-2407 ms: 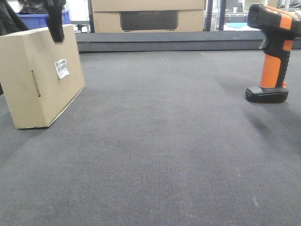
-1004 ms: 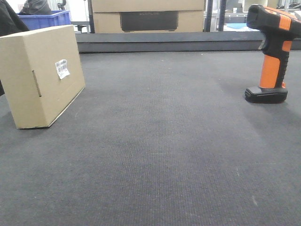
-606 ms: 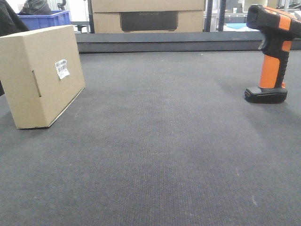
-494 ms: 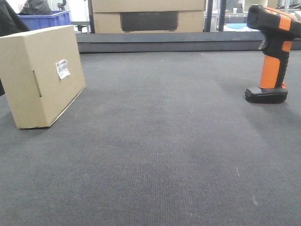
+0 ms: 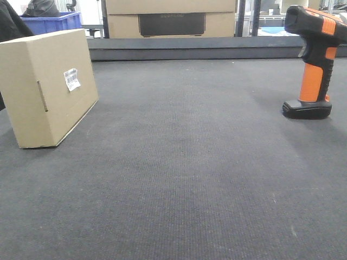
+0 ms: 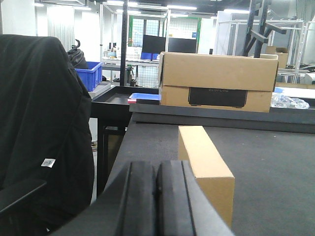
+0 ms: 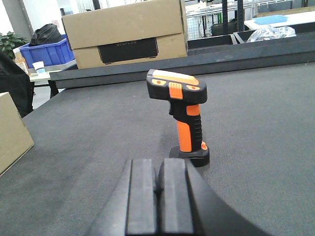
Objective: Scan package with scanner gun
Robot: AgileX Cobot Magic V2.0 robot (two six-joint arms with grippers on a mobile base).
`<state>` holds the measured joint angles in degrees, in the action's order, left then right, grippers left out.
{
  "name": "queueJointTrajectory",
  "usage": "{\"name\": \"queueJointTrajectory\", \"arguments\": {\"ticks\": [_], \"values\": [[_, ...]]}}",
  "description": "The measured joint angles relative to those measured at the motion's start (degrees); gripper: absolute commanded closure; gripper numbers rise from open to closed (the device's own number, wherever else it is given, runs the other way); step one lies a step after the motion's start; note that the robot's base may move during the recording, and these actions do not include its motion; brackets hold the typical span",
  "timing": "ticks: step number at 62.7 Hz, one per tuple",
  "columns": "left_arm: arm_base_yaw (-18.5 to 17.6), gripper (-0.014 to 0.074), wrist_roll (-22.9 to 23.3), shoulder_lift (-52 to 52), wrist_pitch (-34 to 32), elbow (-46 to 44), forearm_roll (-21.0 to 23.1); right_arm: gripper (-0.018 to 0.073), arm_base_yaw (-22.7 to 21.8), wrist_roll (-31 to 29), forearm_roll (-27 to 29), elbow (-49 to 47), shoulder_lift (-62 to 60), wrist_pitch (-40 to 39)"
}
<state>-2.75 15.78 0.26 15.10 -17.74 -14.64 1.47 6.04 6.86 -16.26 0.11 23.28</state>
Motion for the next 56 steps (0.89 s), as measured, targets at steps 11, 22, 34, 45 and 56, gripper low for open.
{"name": "queueJointTrajectory", "arguments": {"ticks": [11, 22, 34, 45, 56], "values": [[0.0, 0.0708, 0.0, 0.0, 0.0, 0.0, 0.0, 0.0728, 0.0, 0.0, -4.0, 0.1, 0.0, -0.6], [0.0, 0.0708, 0.0, 0.0, 0.0, 0.0, 0.0, 0.0728, 0.0, -3.0, -7.7, 6.3, 0.0, -11.0], [0.0, 0.0708, -0.1, 0.0, 0.0, 0.0, 0.0, 0.0728, -2.3, -3.5, -5.8, 15.1, 0.0, -18.6], [0.0, 0.0708, -0.1, 0.0, 0.0, 0.0, 0.0, 0.0728, -5.7, -3.5, -5.0, 16.1, 0.0, -20.9], [0.0, 0.0708, -0.1, 0.0, 0.0, 0.0, 0.0, 0.0728, -6.0, -3.5, -4.9, 16.1, 0.0, -20.9]]}}
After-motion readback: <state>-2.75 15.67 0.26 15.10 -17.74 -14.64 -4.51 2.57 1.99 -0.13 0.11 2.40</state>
